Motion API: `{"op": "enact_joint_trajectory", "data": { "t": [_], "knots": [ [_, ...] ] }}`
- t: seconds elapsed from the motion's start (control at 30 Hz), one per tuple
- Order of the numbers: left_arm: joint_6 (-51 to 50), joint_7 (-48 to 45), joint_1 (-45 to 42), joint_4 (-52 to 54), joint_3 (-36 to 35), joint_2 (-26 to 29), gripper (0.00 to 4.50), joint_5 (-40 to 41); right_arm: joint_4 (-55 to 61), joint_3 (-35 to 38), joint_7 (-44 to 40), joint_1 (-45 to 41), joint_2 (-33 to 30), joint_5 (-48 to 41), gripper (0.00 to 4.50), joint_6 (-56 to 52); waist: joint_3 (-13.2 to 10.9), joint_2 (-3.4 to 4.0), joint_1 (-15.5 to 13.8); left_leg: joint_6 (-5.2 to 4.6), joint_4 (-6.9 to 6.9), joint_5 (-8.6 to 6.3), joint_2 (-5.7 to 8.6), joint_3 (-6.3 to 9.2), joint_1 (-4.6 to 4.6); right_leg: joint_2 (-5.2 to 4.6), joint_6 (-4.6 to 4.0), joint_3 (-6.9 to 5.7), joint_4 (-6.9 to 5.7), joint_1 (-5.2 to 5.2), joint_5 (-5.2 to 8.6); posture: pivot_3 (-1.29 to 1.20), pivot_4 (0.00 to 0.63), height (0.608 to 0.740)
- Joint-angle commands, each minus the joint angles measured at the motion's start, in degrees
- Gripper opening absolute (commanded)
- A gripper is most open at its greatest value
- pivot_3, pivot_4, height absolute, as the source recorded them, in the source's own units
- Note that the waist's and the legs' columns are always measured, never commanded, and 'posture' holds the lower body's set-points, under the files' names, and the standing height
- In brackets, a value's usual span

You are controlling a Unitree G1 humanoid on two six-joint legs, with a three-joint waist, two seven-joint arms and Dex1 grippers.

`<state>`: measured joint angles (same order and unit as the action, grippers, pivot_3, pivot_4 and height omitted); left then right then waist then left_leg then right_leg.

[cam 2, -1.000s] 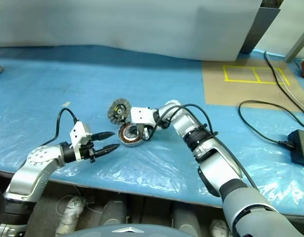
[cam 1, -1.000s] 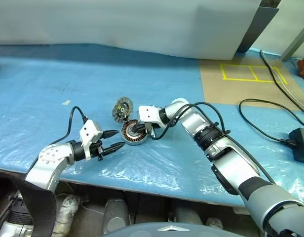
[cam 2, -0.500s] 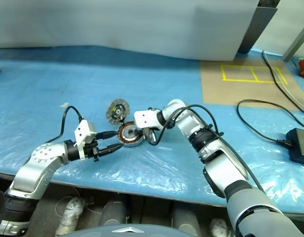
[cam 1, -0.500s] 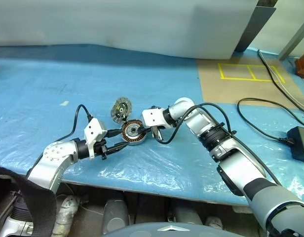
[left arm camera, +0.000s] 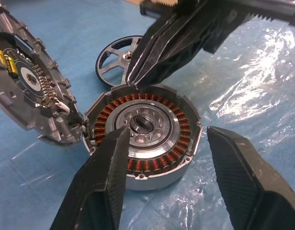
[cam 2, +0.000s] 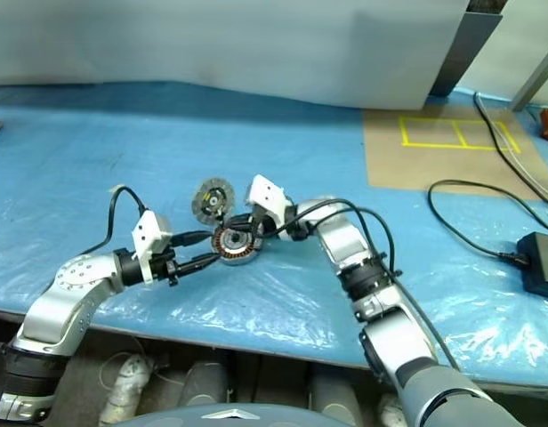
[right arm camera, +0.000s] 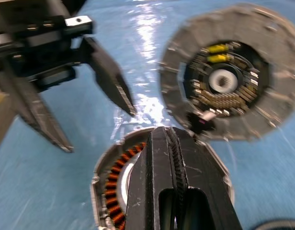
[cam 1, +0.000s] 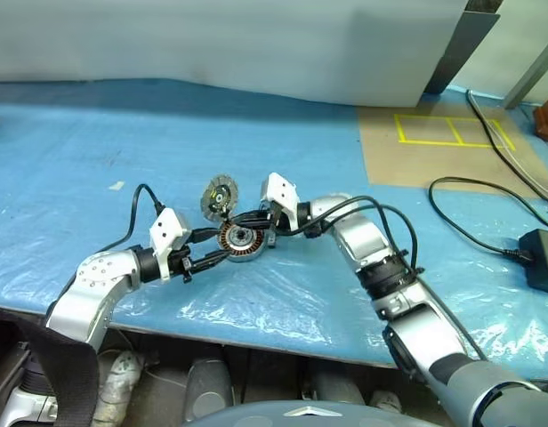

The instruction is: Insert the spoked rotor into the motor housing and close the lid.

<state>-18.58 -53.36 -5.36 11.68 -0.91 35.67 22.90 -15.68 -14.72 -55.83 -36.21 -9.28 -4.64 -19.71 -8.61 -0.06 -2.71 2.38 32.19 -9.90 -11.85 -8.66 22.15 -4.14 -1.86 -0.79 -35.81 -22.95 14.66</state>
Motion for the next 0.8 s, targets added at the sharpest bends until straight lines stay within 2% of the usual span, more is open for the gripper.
{"op": "enact_joint_trajectory", "data": {
  "t": [0.03,0.13,0.37,0.57,0.8],
  "knots": [
    [0.9,-1.0,0.5,0.8,-1.8,1.4,2.70,0.5,4.1,1.9,5.0,2.0,1.9,-1.7,0.02,-0.4,0.0,0.00,0.1,0.00,0.00,0.00,0.00,0.00,-0.01,0.00,0.00,0.01,0.00,0.00,0.00,0.00,0.150,0.740],
    [1.0,-1.4,0.7,0.6,-2.2,1.8,2.70,0.6,4.9,2.1,6.6,3.1,2.8,-2.2,0.02,-0.8,0.0,0.01,0.2,0.02,-0.04,0.00,0.01,-0.01,-0.05,0.01,0.00,0.04,0.02,0.00,0.00,0.00,0.150,0.740],
    [1.2,-2.4,0.5,-0.1,-2.4,2.5,2.70,0.4,4.6,-1.0,3.0,3.5,2.0,-2.5,0.02,0.1,0.0,0.01,0.2,0.02,-0.06,-0.01,0.02,-0.01,-0.04,0.00,0.01,0.04,0.06,0.01,0.00,0.00,0.150,0.740],
    [1.2,-2.3,2.0,0.8,-2.1,2.1,2.70,0.4,3.0,-2.5,3.6,2.1,2.3,-1.3,0.02,2.5,0.0,0.01,0.2,0.02,-0.07,-0.01,0.02,-0.01,-0.04,0.00,0.01,0.04,0.06,0.01,0.00,0.00,0.150,0.740],
    [1.8,-1.9,3.1,1.1,-1.4,1.5,2.70,-0.1,-7.1,-8.5,3.7,1.7,1.0,4.9,0.02,7.6,0.0,0.02,0.2,0.03,-0.07,-0.01,0.02,-0.01,-0.05,0.00,0.01,0.04,0.06,0.01,0.00,0.00,0.150,0.740]
  ]
}}
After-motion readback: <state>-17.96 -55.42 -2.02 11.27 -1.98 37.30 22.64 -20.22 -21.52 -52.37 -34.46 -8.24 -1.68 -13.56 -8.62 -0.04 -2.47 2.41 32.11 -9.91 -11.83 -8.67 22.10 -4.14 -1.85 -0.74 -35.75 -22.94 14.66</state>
